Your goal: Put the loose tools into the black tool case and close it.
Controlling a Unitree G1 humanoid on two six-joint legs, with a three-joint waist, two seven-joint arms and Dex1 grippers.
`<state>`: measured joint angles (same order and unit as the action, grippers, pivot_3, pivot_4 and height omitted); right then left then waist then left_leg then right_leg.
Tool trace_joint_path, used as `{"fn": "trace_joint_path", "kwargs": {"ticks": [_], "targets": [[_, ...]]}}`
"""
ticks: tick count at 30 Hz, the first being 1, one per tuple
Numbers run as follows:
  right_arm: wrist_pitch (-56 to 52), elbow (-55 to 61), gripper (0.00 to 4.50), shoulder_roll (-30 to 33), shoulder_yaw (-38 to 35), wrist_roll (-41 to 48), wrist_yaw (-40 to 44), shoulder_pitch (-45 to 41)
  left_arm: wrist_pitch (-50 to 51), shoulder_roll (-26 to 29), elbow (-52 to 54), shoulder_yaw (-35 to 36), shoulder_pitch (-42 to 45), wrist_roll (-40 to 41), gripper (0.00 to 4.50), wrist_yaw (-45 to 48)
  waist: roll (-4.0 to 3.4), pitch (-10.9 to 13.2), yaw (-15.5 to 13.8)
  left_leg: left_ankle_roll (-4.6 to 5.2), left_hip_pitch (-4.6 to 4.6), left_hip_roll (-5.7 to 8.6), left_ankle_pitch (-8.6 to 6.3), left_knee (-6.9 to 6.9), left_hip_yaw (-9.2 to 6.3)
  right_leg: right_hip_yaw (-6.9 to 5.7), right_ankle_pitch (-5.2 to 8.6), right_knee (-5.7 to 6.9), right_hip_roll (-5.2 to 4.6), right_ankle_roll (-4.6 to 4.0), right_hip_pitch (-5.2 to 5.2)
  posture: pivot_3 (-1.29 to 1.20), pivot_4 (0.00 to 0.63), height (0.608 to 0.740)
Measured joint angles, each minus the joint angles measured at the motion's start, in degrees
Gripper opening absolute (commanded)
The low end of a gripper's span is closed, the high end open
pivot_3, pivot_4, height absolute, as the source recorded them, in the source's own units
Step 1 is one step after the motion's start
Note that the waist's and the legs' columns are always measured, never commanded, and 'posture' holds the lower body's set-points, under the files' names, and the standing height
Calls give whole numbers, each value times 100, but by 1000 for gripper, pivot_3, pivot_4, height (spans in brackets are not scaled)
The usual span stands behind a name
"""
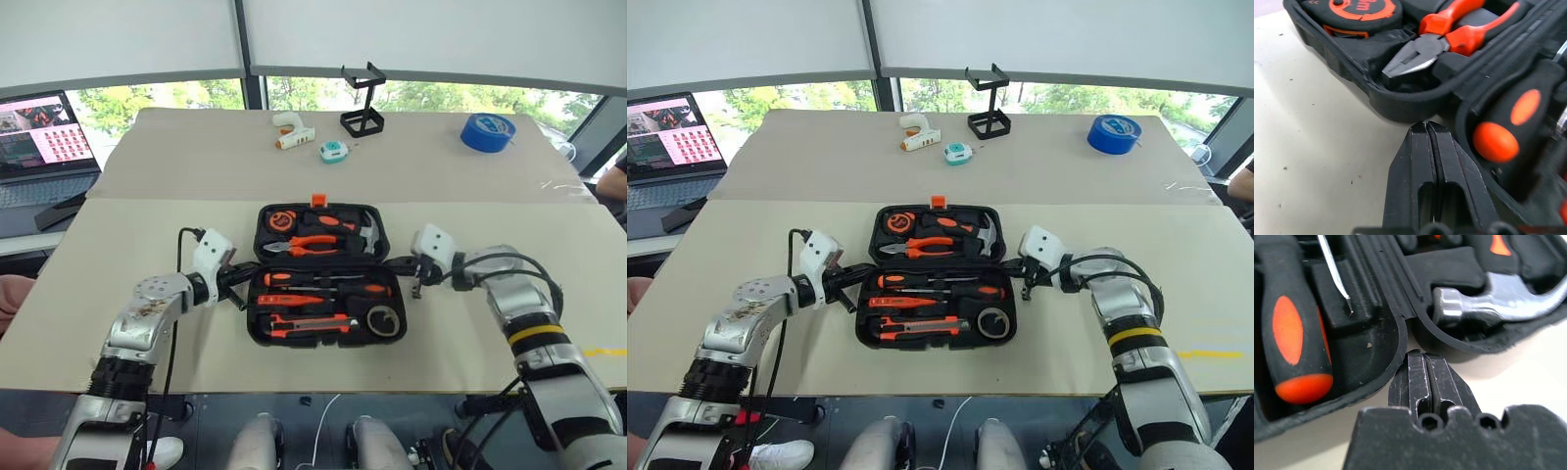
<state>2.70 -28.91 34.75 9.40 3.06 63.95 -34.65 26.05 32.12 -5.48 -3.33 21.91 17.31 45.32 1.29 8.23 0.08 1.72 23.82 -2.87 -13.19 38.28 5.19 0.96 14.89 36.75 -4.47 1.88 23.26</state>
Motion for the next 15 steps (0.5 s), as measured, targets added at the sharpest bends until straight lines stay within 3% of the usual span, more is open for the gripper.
{"fn": "trace_joint_path", "kwargs": {"ticks": [6, 7, 12, 15], "targets": [[-465, 777, 37, 60, -124, 35, -176, 484, 37, 31, 47, 13, -24, -46, 86, 152, 0, 0, -4, 0, -1, 2, 0, 1, -10, 1, 0, 0, -1, 0, 0, 0, 150, 740], [-500, 811, 8, 60, -148, 42, -240, 518, 98, 52, 109, 40, -47, -25, 322, 165, 0, 0, -5, 0, -1, 2, 0, 1, -10, 2, 0, 0, -2, 0, 0, 0, 150, 740], [-1588, 1442, 1444, 427, -462, 573, -57, 733, 782, 448, 390, 121, -210, 116, 1886, 282, 0, 1, -10, 1, -1, 1, 0, 1, -27, 2, 0, 1, -2, 0, 2, 0, 150, 740], [-2816, 2116, 2581, 827, -837, 1135, 64, 797, 1614, 841, 559, 465, -218, 400, 3134, 316, 1, 2, -1, 1, -4, -2, -1, 1, -35, 2, 0, 4, 0, 0, 2, 0, 150, 740]]}}
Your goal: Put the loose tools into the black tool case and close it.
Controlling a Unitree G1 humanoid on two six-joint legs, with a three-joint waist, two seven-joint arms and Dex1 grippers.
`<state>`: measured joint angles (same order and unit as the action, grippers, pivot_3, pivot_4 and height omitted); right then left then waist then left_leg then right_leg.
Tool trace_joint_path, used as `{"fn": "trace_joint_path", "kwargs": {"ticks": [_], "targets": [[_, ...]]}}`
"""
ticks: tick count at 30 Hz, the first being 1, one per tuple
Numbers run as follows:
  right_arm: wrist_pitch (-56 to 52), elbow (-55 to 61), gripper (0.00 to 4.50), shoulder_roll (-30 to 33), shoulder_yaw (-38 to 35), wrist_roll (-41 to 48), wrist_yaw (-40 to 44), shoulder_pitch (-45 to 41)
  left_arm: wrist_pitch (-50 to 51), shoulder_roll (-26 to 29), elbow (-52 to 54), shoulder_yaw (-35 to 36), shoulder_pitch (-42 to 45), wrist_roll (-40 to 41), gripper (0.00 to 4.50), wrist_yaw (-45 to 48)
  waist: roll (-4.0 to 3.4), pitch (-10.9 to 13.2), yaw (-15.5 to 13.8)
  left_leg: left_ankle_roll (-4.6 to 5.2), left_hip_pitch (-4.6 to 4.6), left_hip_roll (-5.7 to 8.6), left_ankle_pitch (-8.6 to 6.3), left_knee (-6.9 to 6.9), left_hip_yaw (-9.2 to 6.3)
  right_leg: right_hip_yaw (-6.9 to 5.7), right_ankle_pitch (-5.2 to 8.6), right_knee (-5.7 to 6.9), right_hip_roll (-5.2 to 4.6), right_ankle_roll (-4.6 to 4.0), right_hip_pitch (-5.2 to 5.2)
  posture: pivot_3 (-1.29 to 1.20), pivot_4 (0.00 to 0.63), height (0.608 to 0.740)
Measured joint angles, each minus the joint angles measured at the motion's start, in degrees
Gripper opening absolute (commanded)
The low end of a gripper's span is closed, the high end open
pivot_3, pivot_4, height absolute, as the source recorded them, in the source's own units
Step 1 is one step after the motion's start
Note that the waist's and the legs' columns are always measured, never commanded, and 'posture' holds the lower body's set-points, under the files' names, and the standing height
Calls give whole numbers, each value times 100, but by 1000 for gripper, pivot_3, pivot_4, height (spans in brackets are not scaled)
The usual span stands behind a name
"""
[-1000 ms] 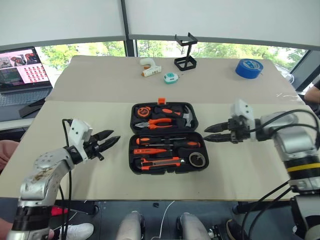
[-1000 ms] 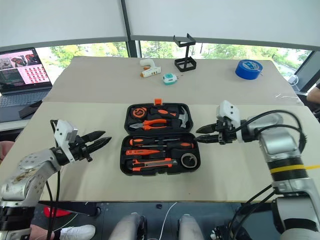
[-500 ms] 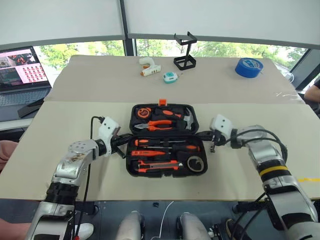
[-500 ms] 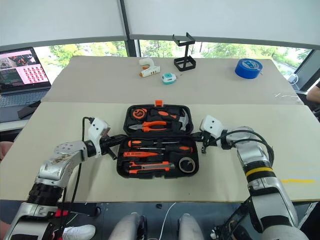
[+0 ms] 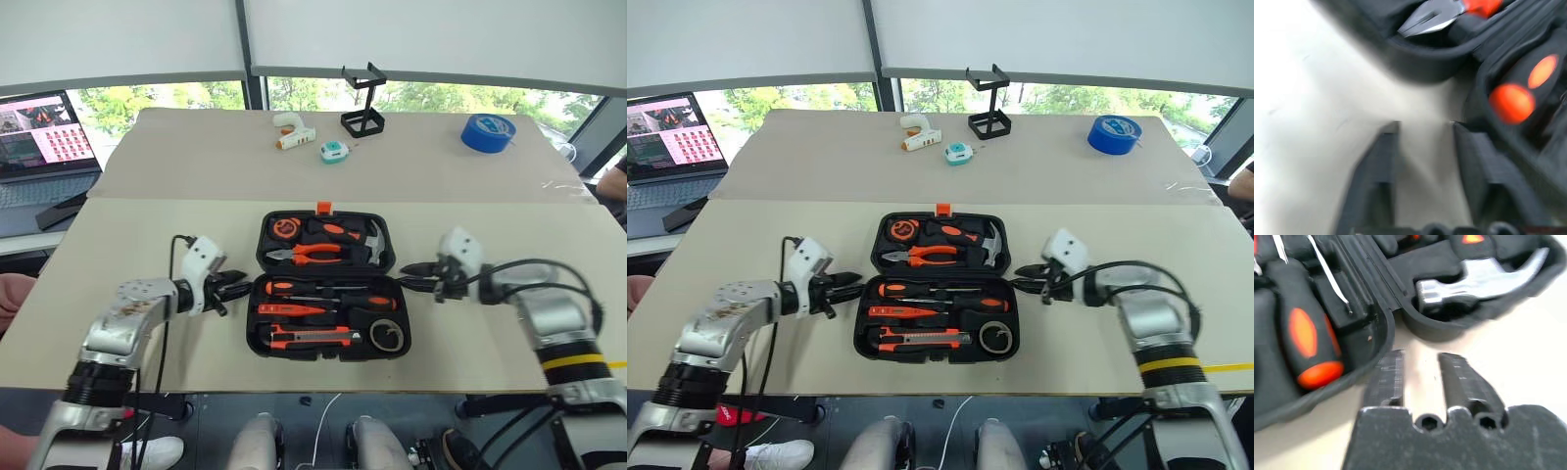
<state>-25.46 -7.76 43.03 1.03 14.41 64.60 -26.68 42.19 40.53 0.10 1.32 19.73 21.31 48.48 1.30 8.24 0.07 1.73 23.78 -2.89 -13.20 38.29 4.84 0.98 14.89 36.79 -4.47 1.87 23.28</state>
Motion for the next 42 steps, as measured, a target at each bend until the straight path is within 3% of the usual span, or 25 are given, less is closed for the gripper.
{"fn": "trace_joint_path", "kwargs": {"ticks": [3, 4, 6, 9, 13, 18, 24, 26, 29, 37, 40, 42], "targets": [[-1580, 361, 3633, 162, -146, 455, -160, -282, 884, 355, 302, 195, 118, 503, 4280, 236, 2, 2, 43, -1, -1, 0, 1, 0, -2, 1, 1, 12, 0, -2, 4, 0, 150, 740], [-2174, 450, 3948, 305, -57, 493, -242, -492, 1237, 386, 397, 220, 324, 651, 4500, 225, 2, 4, 45, -2, -1, 3, 1, 3, -3, 3, 1, 17, -1, -3, 6, 0, 150, 740], [-3089, 508, 4455, 434, 156, 494, -421, -992, 1995, 307, 396, 282, 892, 864, 4500, 17, 5, 5, 21, -2, 0, 5, 2, 10, -8, -2, 2, 20, 1, -3, 4, 0, 150, 740], [-4092, 356, 4455, 163, 289, 509, -804, -1648, 2882, -111, 91, 455, 1702, 944, 4500, -600, 7, 5, 17, -1, 1, 9, 2, 13, -11, 0, 2, 18, 3, -2, 0, 0, 150, 740], [-4747, -316, 4455, -334, 526, 429, -1329, -2256, 3177, -469, -329, 210, 2151, 702, 4500, -1196, 7, 6, 37, 0, 11, 12, 2, 11, -10, 5, 2, 18, 3, -1, 12, 0, 150, 740], [-4507, -1325, 4455, -718, 825, 23, -1875, -2753, 3101, -809, -872, -86, 2349, 398, 4500, -1564, 7, 6, 58, -22, 92, 14, 16, 25, -5, 12, 1, 43, 2, -1, 102, 0, 150, 740], [-4239, -1873, 4455, -822, 1094, -207, -1911, -3042, 2890, -859, -1106, -74, 2372, 303, 4500, -1642, 7, 6, 60, -24, 100, 13, 18, 40, 2, 7, 0, 41, 2, -1, 101, 0, 150, 740], [-4043, -2015, 4500, -899, 1140, -319, -2008, -3104, 2819, -885, -1162, -95, 2390, 282, 3987, -1641, 7, 6, 60, -24, 98, 13, 18, 41, 2, 4, 0, 43, 2, -1, 98, 0, 150, 740], [-3897, -2168, 3816, -967, 1268, -437, -2007, -3116, 2688, -901, -1235, -124, 2435, 255, 3080, -1641, 7, 6, 47, -25, 98, 14, 18, 44, 4, -1, 0, 47, 2, -1, 95, 0, 150, 740], [-3867, -2690, 1100, -1264, 1444, -467, -1900, -3466, 2490, -1116, -1353, -141, 2529, 148, 116, -1655, 8, 4, 61, -26, 70, 14, 20, 58, 5, 2, 0, 80, 2, -1, 77, 0, 150, 740], [-3860, -2897, 60, -1372, 1391, -464, -1905, -3544, 2434, -1262, -1475, 29, 2509, 150, 0, -1747, 10, 2, 54, -24, 43, 14, 32, 57, 3, -3, -5, 85, 2, -9, 47, 0, 150, 740], [-3706, -2927, 17, -1423, 1137, -444, -1993, -3460, 2269, -1384, -1463, 258, 2363, 185, 0, -1765, 12, 1, 55, -24, 32, 14, 34, 57, 1, -5, -6, 83, 0, -9, 32, 0, 150, 740]]}}
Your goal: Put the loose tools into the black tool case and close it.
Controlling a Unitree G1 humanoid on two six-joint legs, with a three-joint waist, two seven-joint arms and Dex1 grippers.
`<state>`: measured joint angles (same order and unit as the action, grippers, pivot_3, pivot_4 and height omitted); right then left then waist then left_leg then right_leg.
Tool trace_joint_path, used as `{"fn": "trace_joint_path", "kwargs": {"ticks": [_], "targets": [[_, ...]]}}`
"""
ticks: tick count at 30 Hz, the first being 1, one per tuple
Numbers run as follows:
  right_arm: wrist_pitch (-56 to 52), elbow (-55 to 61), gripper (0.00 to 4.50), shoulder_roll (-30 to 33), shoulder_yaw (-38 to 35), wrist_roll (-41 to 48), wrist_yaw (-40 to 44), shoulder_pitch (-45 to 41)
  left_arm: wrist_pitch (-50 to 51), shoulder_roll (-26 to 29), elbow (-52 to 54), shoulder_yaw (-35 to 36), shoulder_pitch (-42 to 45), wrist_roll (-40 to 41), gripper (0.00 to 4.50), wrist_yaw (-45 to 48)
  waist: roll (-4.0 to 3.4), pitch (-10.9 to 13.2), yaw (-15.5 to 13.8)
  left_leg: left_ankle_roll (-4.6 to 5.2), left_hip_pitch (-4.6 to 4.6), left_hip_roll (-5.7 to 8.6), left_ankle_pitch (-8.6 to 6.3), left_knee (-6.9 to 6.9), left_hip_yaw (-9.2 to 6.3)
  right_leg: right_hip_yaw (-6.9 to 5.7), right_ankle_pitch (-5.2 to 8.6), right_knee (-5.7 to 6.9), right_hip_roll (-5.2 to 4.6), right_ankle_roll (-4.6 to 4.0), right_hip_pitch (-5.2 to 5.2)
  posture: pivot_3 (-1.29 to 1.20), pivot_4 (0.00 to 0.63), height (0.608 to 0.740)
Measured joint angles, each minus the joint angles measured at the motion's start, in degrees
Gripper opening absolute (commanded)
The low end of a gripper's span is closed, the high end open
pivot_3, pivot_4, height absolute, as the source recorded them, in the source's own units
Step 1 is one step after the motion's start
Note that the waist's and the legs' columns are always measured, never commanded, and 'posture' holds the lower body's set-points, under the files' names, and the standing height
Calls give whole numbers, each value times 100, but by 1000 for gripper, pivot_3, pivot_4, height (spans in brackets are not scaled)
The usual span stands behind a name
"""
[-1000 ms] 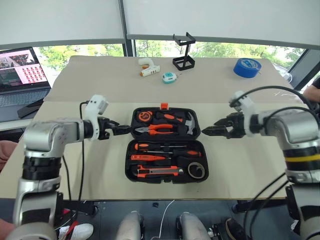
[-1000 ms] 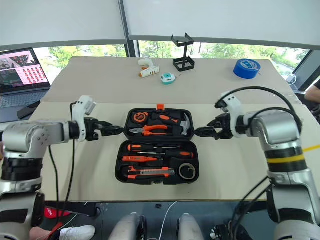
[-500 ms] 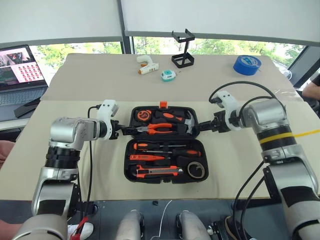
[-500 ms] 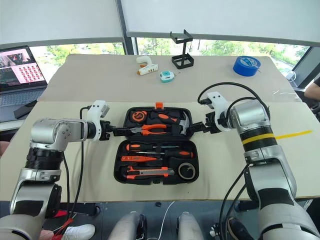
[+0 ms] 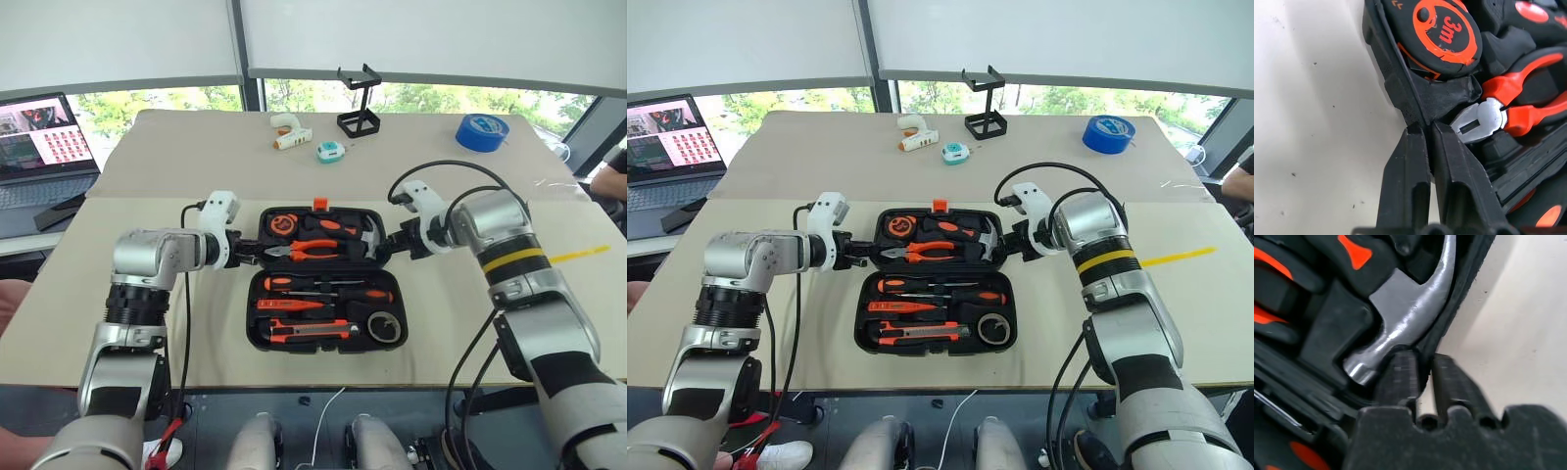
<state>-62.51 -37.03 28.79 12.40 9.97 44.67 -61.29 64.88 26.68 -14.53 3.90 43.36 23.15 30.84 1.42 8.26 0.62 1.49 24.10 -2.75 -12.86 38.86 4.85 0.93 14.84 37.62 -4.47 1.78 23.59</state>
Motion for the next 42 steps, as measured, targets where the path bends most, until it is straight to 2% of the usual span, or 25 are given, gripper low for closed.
{"fn": "trace_joint_path", "kwargs": {"ticks": [4, 9, 13, 19, 20, 21, 22, 24, 28, 31, 32, 34, 37, 41, 42], "targets": [[899, 542, 17, 46, -348, 50, 15, 561, -811, -217, 140, 494, -519, 198, 0, 164, 1, 1, 4, -3, 23, -2, 2, -1, -12, 5, -1, 6, -1, 0, 33, 0, 150, 740], [3130, 1822, 17, 281, -668, -23, 84, 1749, -2596, -529, 553, 938, -1346, 365, 0, 584, 3, 7, 1, -19, 91, -4, 12, -7, -16, 4, -6, 21, -1, 2, 92, 0, 150, 740], [5911, 2386, 17, 649, -684, -462, 78, 2652, -3767, -590, 978, 1062, -1891, 420, 0, 947, 3, 8, 6, -10, 97, -5, 6, -12, -12, 6, -6, 1, -2, 5, 93, 0, 150, 740], [8934, 2443, 17, 929, -699, -1146, -370, 3874, -5405, -592, 1305, 1057, -2959, 324, 0, 1673, 3, 9, 11, 6, 93, -8, -4, -11, -5, 8, -6, -35, -2, 6, 84, 0, 150, 740], [9405, 2361, 5, 996, -656, -1362, -496, 4037, -5635, -561, 1305, 1040, -3134, 266, 373, 1847, 2, 9, 10, 6, 93, -9, -4, -13, 1, 7, -6, -47, -2, 6, 83, 0, 150, 740], [9839, 2308, 392, 1068, -653, -1503, -621, 4189, -5905, -491, 1311, 1005, -3330, 244, 748, 2036, 2, 9, 9, 6, 90, -8, -5, -12, 5, 6, -6, -48, -2, 6, 80, 0, 150, 740], [10242, 2246, 790, 1133, -659, -1674, -750, 4263, -6179, -424, 1321, 1004, -3481, 181, 898, 2188, 2, 9, 11, 7, 74, -10, -5, -12, 6, 7, -6, -48, -2, 5, 66, 0, 150, 740], [10910, 2057, 1354, 1345, -687, -2039, -969, 4463, -6645, -310, 1334, 1032, -3782, 80, 1646, 2331, 2, 8, 9, 12, 34, -10, -8, -20, 10, 9, -5, -54, -2, 5, 30, 0, 150, 740], [11701, 1616, 2635, 1415, -663, -2547, -1371, 4693, -7089, -319, 1303, 1064, -4195, -73, 2975, 2310, 3, 9, 13, 15, -2, -13, -10, -20, 13, 10, -6, -52, -1, 2, -6, 0, 150, 740], [12227, 1512, 3719, 1557, -655, -2814, -1581, 4815, -7307, -178, 1331, 1091, -4449, -124, 4162, 2291, 9, 12, 12, 15, -27, -17, -11, -18, 9, 6, -5, -53, 0, 1, -34, 0, 150, 740], [12274, 1514, 3726, 1674, -653, -2781, -1579, 4934, -7303, -7, 1374, 1137, -4596, -119, 4441, 2331, 9, 12, 7, 19, -32, -17, -13, -21, 6, 5, -3, -56, -1, 0, -41, 0, 150, 740], [12206, 1547, 3552, 1920, -655, -2521, -1457, 5169, -7212, 254, 1375, 1265, -4754, -64, 4467, 2416, 10, 12, -4, 20, -33, -20, -14, -24, 0, 5, -2, -57, -9, 0, -42, 0, 150, 740], [11195, 2286, 2651, 2468, -651, -1105, -693, 5922, -6988, 712, 1365, 1395, -4752, 96, 4481, 2620, 10, 12, -28, 25, -53, -24, -17, -24, -8, 7, -2, -58, -17, 0, -63, 0, 150, 740], [10338, 3010, 1234, 2813, -678, 25, 35, 6594, -6722, 960, 1312, 1358, -4544, 173, 4481, 2782, 14, 14, -29, 36, -115, -25, -25, -43, -5, 3, 5, -79, -26, -7, -121, 0, 150, 740], [10118, 3256, 913, 2875, -693, 248, 160, 6739, -6701, 1054, 1178, 1286, -4365, 153, 4214, 2842, 13, 14, -34, 36, -121, -22, -25, -50, -3, 3, 6, -78, -30, -7, -123, 0, 150, 740]]}}
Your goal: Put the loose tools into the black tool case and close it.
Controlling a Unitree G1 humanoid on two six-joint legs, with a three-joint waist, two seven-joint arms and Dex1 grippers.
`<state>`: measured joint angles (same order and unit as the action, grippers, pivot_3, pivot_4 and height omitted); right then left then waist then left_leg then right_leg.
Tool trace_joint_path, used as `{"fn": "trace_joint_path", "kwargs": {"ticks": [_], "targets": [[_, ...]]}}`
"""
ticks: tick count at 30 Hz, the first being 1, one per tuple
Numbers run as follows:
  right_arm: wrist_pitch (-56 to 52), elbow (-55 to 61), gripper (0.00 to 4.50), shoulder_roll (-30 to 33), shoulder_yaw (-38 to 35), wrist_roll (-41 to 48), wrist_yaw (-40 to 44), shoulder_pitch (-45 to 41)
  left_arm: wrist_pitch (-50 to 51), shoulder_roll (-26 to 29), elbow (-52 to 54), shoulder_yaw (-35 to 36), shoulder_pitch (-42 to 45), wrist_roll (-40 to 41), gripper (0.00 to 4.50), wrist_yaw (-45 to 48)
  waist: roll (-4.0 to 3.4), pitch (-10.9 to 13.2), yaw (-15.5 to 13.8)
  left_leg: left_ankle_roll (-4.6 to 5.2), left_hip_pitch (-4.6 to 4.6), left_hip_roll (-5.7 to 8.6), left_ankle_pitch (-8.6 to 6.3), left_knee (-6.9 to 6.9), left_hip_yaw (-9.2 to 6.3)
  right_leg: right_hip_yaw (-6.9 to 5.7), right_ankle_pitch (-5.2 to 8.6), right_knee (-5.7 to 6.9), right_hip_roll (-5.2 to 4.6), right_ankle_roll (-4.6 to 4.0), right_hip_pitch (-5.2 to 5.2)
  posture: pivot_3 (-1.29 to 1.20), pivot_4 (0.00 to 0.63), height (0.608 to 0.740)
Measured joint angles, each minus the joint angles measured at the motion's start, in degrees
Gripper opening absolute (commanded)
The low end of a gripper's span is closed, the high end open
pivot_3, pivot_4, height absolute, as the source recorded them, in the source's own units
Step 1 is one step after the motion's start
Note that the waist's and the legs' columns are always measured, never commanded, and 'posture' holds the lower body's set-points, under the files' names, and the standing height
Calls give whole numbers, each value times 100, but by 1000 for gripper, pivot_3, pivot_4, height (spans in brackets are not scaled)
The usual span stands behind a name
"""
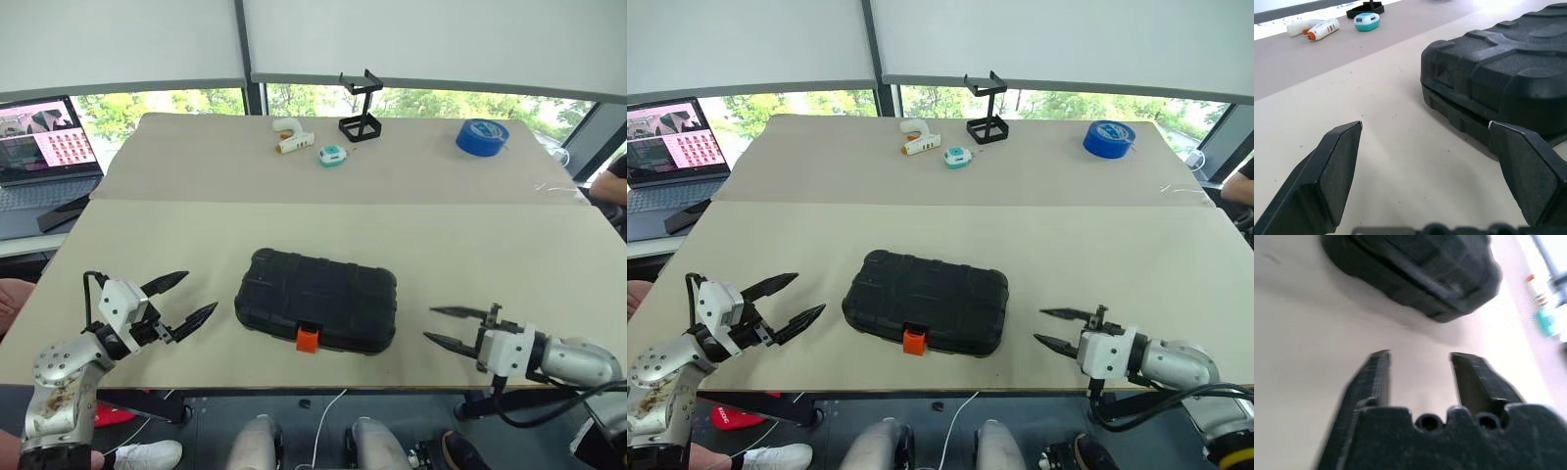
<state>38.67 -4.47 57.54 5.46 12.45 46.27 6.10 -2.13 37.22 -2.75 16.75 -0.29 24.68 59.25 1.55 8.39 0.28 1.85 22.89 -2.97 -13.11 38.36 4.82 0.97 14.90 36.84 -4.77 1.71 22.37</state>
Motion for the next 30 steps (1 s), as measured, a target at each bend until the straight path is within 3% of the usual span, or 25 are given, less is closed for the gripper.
{"fn": "trace_joint_path", "kwargs": {"ticks": [2, 3, 6, 7, 12, 17, 20, 26, 30], "targets": [[-569, 564, 151, 156, -31, 425, 244, 267, 91, 132, -281, -113, 490, -64, 3668, 48, 0, 0, -26, 0, 0, 1, 0, -1, -2, -4, 0, 1, 2, 1, 0, 0, 150, 740], [-936, 914, 0, 244, -37, 615, 368, 394, 196, 156, -481, -211, 875, -132, 3387, 17, 1, 0, -49, 0, 1, 2, 0, -1, -2, -6, 0, 0, 4, 1, 0, 0, 150, 740], [-1819, 1854, 0, 253, 231, 808, 605, 471, 210, 35, -1129, -713, 2102, -558, 2269, -116, 13, -5, -111, 0, 13, 10, 1, 6, -2, -10, -3, -7, 15, 7, 0, 0, 150, 740], [-2080, 2103, 0, 179, 379, 776, 643, 434, 160, -62, -1471, -939, 2564, -778, 1659, -140, 17, -8, -120, 0, 17, 16, 1, 9, 0, -8, -5, -9, 17, 10, -2, 0, 150, 740], [-3006, 2490, 0, -148, 766, 431, 716, 175, -246, -416, -2741, -1627, 3615, -1441, 35, -145, 32, -4, -60, 10, 51, 13, -10, 33, 7, -1, -6, -11, 34, 17, 23, 0, 150, 740], [-3733, 2464, 0, -750, 1051, -120, 562, -361, -539, -542, -3763, -2257, 4187, -1976, 35, 342, 39, -2, -55, 7, 98, 14, -8, 40, 23, -1, -6, 11, 37, 17, 78, 0, 150, 740], [-3879, 2392, 0, -938, 1152, -390, 564, -531, -591, -523, -4083, -2248, 4163, -2001, 35, 535, 42, -1, -48, 6, 103, 11, -7, 43, 23, -4, -6, 14, 38, 17, 82, 0, 150, 740], [-3877, 1690, 0, -1507, 1038, -770, 217, -1118, -458, -337, -3730, -1964, 3483, -1680, 35, 966, 43, -1, -1, 1, 98, 10, -4, 49, 22, -3, -6, 24, 32, 17, 81, 0, 150, 740], [-3727, 873, 0, -1780, 777, -1023, -67, -1663, -49, -306, -2683, -1773, 2677, -1210, 35, 1250, 45, 2, -55, 0, 102, 8, -4, 51, 21, -3, -6, 25, 31, 16, 85, 0, 150, 740]]}}
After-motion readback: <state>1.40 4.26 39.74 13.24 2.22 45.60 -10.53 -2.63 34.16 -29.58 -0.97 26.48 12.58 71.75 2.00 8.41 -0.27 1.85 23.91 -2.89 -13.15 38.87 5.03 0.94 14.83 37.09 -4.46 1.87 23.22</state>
